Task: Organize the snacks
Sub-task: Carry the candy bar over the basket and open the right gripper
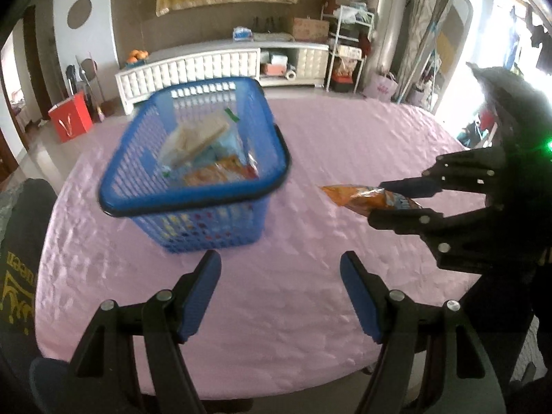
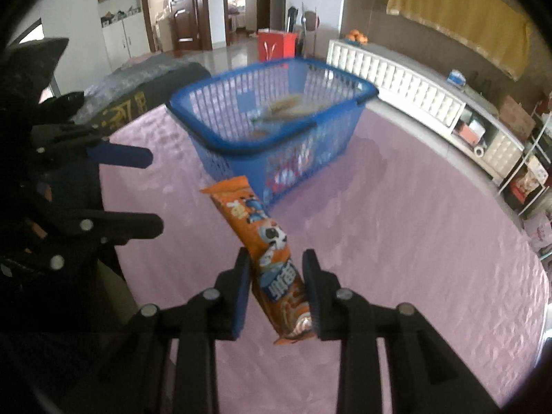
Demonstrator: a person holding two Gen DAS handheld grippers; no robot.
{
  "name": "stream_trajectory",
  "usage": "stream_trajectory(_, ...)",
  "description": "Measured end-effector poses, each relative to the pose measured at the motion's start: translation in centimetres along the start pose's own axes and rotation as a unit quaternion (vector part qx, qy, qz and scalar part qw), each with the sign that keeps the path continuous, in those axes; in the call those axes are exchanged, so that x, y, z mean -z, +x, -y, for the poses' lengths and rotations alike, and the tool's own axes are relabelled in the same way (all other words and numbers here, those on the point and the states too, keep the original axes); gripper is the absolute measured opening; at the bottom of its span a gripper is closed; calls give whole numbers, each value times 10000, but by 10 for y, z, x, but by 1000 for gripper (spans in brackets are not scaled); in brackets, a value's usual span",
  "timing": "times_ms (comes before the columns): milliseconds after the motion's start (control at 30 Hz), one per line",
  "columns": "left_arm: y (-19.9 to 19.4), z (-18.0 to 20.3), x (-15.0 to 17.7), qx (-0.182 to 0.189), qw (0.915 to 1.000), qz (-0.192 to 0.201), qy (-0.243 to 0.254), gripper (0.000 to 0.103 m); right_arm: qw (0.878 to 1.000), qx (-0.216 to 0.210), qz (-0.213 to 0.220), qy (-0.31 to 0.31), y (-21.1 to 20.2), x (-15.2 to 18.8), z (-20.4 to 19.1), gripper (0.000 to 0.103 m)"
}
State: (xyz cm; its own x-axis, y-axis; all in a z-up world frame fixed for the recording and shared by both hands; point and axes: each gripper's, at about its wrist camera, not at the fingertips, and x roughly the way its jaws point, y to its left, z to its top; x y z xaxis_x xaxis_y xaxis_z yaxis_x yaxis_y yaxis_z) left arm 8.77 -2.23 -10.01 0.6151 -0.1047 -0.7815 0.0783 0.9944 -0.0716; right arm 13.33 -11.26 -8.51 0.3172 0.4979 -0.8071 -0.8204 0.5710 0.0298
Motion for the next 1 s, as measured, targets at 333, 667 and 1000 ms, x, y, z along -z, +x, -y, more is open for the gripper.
stream_trajectory(333,-29,-36,-42,-361,9980,461,226,70,9987,120,433,-245,-16,-62,-15,34)
stream_trajectory(667,-18,-91,-71,-650,9971,375,120,70,9990,90,305,-322,14,-110,-23,34)
stream_trajectory(1000,7,-131,-70,-591,9977,205,-254,70,9995,-85,-285,-123,69,-121,-19,34)
